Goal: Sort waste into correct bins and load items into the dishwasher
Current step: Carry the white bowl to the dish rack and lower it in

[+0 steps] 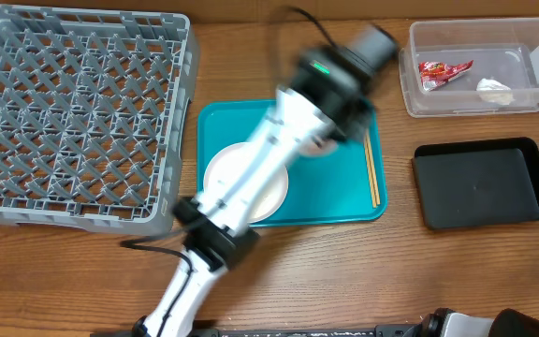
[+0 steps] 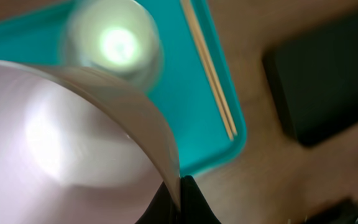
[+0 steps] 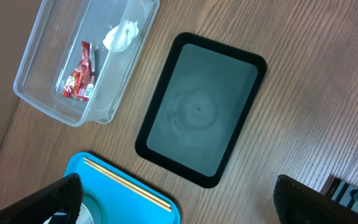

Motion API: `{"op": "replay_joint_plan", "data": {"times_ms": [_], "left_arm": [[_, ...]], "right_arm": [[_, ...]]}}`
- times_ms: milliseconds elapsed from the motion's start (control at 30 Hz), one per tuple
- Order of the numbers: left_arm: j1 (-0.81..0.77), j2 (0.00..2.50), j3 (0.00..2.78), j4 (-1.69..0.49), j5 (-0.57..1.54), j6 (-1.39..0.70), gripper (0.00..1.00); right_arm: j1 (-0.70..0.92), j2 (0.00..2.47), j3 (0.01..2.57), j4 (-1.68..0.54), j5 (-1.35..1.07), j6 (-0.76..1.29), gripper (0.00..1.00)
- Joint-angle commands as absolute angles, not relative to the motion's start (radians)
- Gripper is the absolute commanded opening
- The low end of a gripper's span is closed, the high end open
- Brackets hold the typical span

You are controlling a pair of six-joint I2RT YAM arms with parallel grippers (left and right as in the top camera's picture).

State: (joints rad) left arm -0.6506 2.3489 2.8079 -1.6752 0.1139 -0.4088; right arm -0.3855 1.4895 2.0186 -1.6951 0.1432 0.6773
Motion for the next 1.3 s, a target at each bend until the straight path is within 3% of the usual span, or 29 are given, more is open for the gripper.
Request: {"op": "replay_joint_plan", "data": {"times_ms": [0, 200, 300, 467, 667, 800, 1267], "left_arm": [[-0.432, 2.335, 2.847, -1.657, 0.265, -0.356, 0.04], [-0.074, 2.336, 2.790, -1.580, 0.460, -0.334, 0.04], [0.052, 2.336, 2.746, -1.525, 0.708, -0.185, 0.04], [0.196, 2.336, 2.601, -1.422, 1.171, 0.118, 0.04], [0.328, 2.336, 2.390, -1.210, 1.298, 0.133, 0.04], [0.411, 2.336, 2.262, -0.986, 1.584, 0.179, 0.04], [0.512, 2.336, 2.027, -0.537, 1.509, 0.055, 0.04]], "right_arm": [[-0.389, 1.477, 2.015, -1.693, 0.157, 0.678, 1.00], [-0.389, 1.477, 2.015, -1.693, 0.157, 0.678, 1.00], [-0.389, 1.477, 2.015, -1.693, 0.157, 0.678, 1.00], [-0.389, 1.477, 2.015, -1.693, 0.157, 0.678, 1.00], [-0.389, 1.477, 2.015, -1.693, 0.157, 0.678, 1.00], [-0.389, 1.477, 2.015, -1.693, 0.157, 0.678, 1.00], [-0.389, 1.477, 2.015, -1.693, 0.157, 0.678, 1.00]]}}
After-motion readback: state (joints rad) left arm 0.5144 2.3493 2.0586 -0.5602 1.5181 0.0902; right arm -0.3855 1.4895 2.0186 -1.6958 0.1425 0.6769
